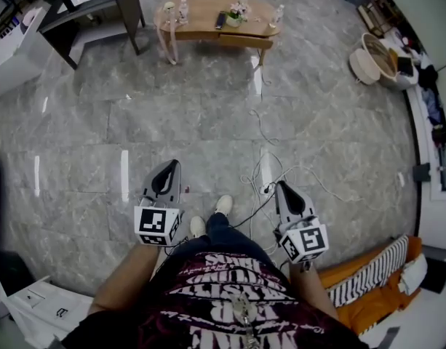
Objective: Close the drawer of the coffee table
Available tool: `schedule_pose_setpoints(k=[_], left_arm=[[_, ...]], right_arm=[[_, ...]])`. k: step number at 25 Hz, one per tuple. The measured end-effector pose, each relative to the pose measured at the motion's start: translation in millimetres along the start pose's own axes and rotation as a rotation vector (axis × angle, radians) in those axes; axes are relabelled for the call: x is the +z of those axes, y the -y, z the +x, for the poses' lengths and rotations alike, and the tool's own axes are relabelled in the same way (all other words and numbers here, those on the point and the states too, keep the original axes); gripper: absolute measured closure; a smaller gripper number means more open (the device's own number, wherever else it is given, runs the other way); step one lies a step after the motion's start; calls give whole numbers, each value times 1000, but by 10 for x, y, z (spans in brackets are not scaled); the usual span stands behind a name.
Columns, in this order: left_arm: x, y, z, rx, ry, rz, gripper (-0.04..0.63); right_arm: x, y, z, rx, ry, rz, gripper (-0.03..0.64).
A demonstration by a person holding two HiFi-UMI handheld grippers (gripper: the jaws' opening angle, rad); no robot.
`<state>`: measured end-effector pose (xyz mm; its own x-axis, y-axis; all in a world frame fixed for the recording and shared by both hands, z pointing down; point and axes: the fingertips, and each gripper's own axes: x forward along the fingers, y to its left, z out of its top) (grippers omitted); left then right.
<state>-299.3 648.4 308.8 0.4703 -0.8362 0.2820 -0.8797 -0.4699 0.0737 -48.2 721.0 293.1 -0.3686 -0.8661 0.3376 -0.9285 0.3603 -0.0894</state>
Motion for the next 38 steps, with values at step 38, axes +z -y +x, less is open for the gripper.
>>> schedule_pose_setpoints(k=[38], left_arm=[[573, -797, 1185, 160, 10, 20, 572]], right_arm=[[707, 974, 1605, 97, 38, 22, 581]])
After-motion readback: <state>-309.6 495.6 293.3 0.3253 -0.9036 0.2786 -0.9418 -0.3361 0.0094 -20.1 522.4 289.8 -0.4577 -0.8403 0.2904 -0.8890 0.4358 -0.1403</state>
